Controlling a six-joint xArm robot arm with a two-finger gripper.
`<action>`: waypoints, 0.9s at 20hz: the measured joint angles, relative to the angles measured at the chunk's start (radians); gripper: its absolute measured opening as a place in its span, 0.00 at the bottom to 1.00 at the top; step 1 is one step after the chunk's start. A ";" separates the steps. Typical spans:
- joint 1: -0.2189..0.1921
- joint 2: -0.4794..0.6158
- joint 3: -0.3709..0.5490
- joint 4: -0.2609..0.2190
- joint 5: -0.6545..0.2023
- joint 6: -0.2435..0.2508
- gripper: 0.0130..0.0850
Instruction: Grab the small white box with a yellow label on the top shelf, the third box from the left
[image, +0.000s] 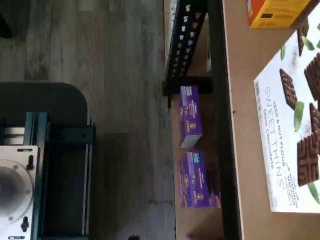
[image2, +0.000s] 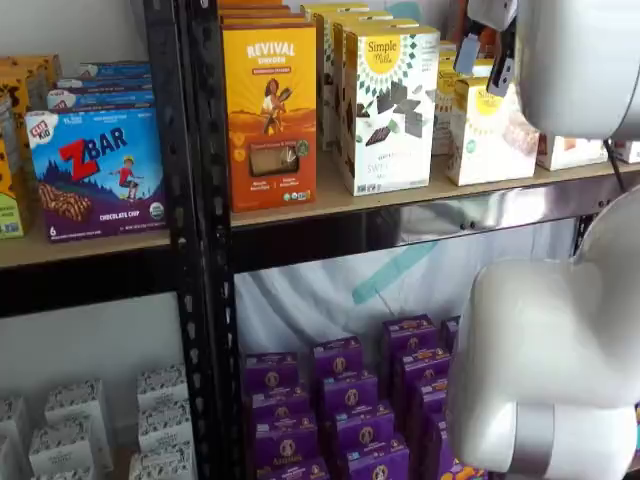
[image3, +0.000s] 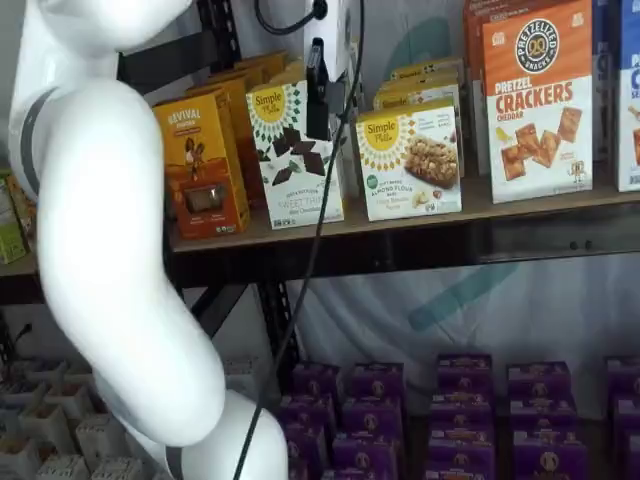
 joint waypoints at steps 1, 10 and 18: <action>0.006 0.014 -0.019 -0.014 0.015 0.001 1.00; -0.014 0.050 -0.052 0.010 0.006 -0.009 1.00; -0.043 0.072 -0.038 0.042 -0.083 -0.038 1.00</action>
